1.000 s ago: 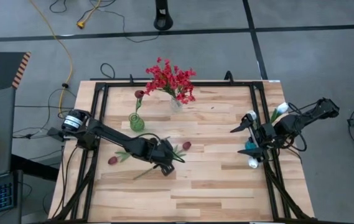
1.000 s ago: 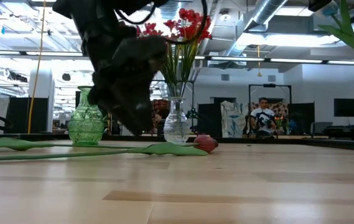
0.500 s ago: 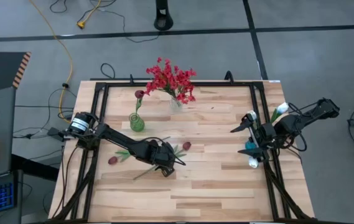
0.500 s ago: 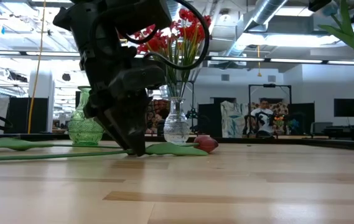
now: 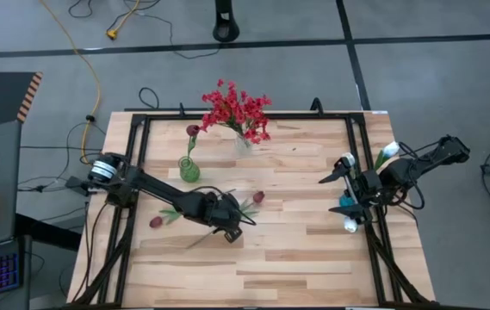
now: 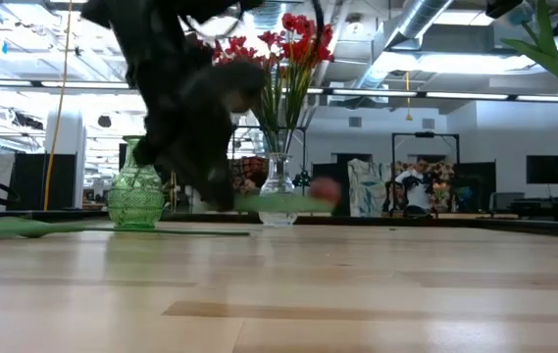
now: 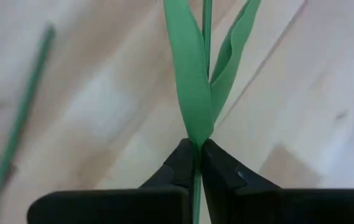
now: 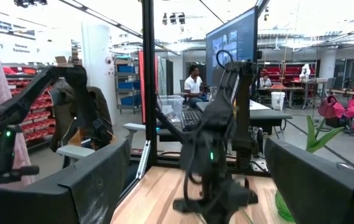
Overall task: Sort flowers into vase by color
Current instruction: Put the right dark red tulip into the green vase
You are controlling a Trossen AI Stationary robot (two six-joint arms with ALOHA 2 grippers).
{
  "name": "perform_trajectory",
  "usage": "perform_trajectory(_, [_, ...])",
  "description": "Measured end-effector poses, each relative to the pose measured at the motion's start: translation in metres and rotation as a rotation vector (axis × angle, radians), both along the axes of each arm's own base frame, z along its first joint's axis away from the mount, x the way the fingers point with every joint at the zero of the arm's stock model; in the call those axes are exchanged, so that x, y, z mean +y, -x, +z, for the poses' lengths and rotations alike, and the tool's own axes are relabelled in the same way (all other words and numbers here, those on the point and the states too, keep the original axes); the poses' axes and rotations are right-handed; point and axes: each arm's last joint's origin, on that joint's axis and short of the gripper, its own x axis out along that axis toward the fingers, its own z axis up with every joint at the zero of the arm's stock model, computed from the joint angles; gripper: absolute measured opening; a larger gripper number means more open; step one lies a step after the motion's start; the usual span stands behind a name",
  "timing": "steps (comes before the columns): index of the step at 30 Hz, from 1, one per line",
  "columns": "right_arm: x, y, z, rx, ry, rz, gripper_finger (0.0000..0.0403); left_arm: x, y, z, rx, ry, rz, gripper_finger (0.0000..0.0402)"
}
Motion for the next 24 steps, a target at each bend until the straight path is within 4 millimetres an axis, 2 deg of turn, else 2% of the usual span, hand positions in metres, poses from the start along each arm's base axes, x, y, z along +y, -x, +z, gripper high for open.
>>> perform_trajectory(5, [0.000,0.000,0.000,0.000,0.000,0.000,0.0398,-0.003,0.008,0.036,-0.138,-0.169,-0.033,0.0001])
perform_trajectory(12, [0.000,0.000,0.000,0.000,0.000,0.000,0.0398,-0.020,0.029,0.088,-0.363,-0.502,0.017,0.0001])
perform_trajectory(15, [0.000,0.000,0.000,0.000,0.000,0.000,0.0398,-0.030,0.041,0.100,-0.415,-0.624,0.064,0.0000])
perform_trajectory(19, [0.000,0.000,0.000,0.001,0.000,0.000,0.0398,-0.039,0.058,0.105,-0.430,-0.798,0.129,0.0000])
perform_trajectory(24, [0.000,0.000,0.000,0.001,0.000,0.000,0.0398,-0.033,0.079,0.122,-0.419,-0.912,0.171,0.0000])
